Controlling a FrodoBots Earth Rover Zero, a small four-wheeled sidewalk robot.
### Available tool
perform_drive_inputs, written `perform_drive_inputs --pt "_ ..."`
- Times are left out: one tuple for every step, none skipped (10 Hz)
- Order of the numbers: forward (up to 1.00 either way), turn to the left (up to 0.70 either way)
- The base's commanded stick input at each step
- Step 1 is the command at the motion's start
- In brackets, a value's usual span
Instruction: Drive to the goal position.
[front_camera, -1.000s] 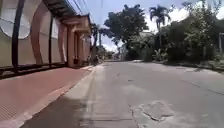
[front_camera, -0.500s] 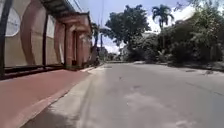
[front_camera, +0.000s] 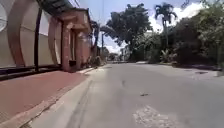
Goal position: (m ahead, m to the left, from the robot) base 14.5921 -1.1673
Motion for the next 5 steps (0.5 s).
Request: perform_drive_inputs --pt "1.0 -0.01" --pt "1.0 -0.01" --pt "1.0 -0.01" --pt "1.0 -0.01" --pt "1.0 -0.01"
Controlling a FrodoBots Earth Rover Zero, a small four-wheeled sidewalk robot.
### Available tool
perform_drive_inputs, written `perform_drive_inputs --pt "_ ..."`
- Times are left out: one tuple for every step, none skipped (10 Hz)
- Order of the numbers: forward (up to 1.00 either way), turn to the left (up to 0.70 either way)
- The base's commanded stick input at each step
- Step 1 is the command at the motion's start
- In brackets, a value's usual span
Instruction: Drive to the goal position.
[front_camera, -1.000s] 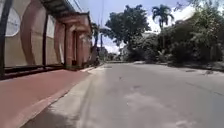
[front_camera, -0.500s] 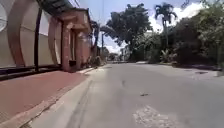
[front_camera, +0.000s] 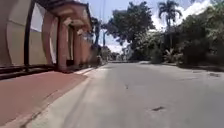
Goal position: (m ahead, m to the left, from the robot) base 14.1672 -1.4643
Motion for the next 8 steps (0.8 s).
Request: perform_drive_inputs --pt "1.0 -0.01" --pt "1.0 -0.01" --pt "1.0 -0.01" --pt "1.0 -0.01" --pt "1.0 -0.01" --pt "1.0 -0.01" --pt "1.0 -0.01" --pt "1.0 -0.01"
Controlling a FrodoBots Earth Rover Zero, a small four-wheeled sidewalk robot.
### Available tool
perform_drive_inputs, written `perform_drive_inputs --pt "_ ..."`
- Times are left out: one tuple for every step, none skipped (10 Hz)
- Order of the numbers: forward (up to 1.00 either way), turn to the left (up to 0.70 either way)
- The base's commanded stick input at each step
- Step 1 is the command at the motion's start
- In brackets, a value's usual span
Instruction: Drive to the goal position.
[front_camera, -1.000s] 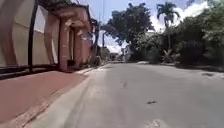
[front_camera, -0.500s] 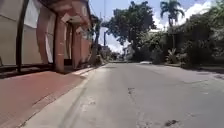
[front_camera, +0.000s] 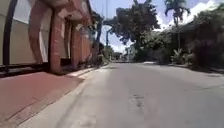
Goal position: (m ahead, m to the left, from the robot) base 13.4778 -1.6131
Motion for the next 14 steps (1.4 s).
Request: perform_drive_inputs --pt "1.0 -0.01" --pt "1.0 -0.01" --pt "1.0 -0.01" --pt "1.0 -0.01" --pt "1.0 -0.01" --pt "1.0 -0.01" --pt "1.0 -0.01" --pt "1.0 -0.01" --pt "1.0 -0.01" --pt "1.0 -0.01" --pt "1.0 -0.01" --pt "1.0 -0.01" --pt "1.0 -0.01" --pt "1.0 -0.01"
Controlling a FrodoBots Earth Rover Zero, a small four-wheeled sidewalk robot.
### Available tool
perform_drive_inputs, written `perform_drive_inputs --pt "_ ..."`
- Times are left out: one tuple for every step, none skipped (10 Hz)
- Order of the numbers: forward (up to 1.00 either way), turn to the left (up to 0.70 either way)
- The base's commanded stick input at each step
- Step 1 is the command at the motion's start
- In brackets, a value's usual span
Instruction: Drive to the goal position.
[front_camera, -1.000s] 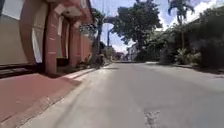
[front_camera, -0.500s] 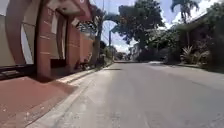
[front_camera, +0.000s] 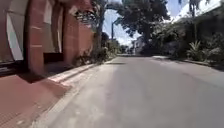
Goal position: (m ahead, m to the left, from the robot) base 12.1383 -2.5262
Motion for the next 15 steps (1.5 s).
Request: perform_drive_inputs --pt "1.0 -0.01" --pt "1.0 -0.01" --pt "1.0 -0.01" --pt "1.0 -0.01" --pt "1.0 -0.01" --pt "1.0 -0.01" --pt "1.0 -0.01" --pt "1.0 -0.01" --pt "1.0 -0.01" --pt "1.0 -0.01" --pt "1.0 -0.01" --pt "1.0 -0.01" --pt "1.0 -0.01" --pt "1.0 -0.01" --pt "1.0 -0.01"
